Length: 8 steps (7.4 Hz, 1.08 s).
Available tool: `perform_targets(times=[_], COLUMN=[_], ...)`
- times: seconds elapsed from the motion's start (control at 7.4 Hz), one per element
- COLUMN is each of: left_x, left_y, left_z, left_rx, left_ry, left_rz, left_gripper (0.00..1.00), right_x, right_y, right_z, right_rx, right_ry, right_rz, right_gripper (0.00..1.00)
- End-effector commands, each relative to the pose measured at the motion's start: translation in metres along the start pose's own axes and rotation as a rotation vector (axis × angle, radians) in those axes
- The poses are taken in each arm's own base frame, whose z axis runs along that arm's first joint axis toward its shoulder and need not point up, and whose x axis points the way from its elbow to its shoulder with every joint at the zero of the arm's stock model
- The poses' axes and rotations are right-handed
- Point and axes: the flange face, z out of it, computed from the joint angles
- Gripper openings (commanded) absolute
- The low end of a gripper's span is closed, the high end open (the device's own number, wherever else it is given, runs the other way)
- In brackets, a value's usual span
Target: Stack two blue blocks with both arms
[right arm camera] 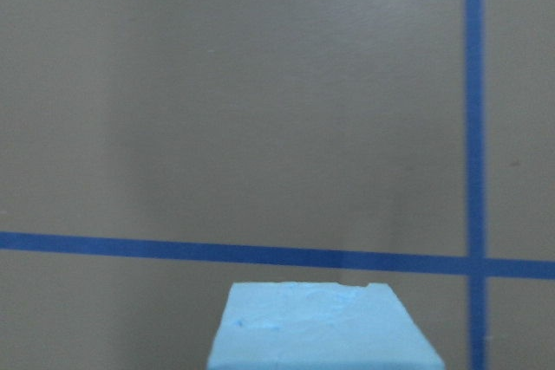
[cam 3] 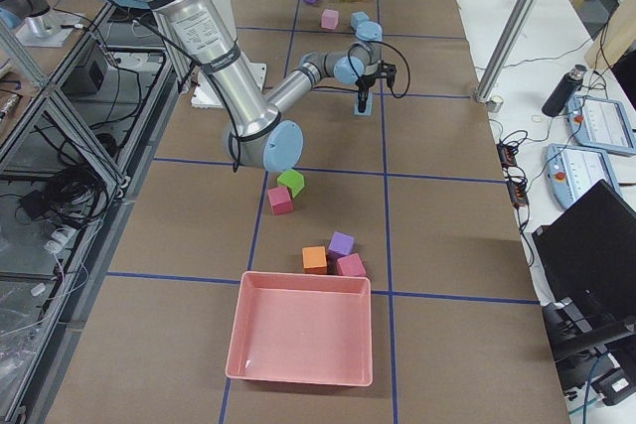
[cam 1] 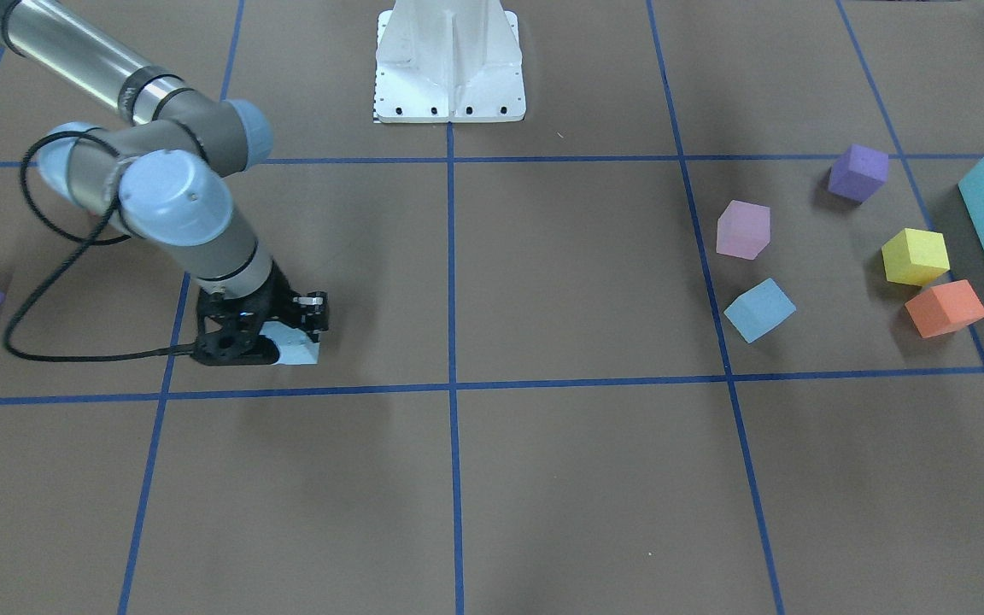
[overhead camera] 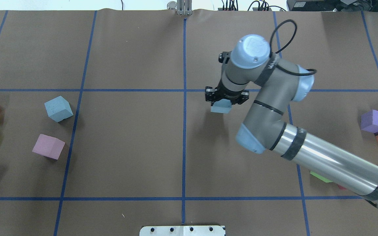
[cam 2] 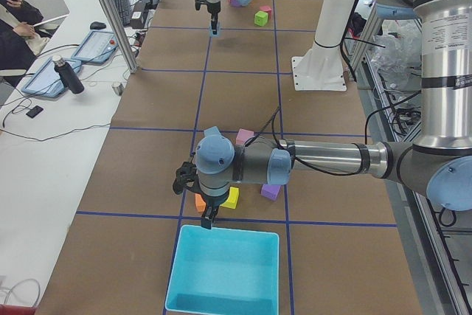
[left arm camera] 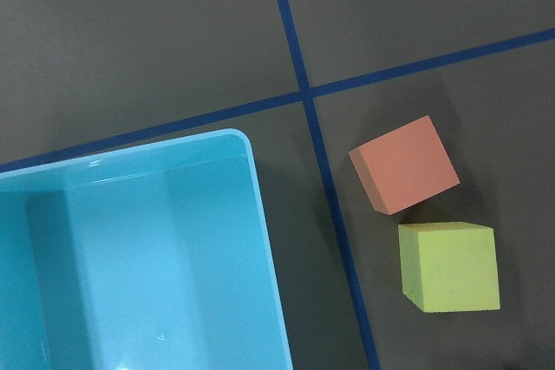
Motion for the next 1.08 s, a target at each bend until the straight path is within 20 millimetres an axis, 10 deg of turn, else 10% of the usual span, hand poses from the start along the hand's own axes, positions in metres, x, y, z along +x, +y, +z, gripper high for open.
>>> perform_targets(times=[0.0, 0.95], left_x=[-0.001, -0.003], left_y=[0.0, 0.001], left_z=[0.001, 0.003], left_rx=[-0.001, -0.006], left_ry=[0.0, 0.002], left_rz=[-0.002, -0.006], left_gripper=[0.98, 0.98], right_x=[-0.112, -0.116], right_y=[0.052, 0.082], right_z=[0.02, 0.034], right_rx=[-0.01, -0.029], right_ry=[0.012, 0.084], right_rz=[0.041, -0.006], right_gripper=[0.11, 0.16])
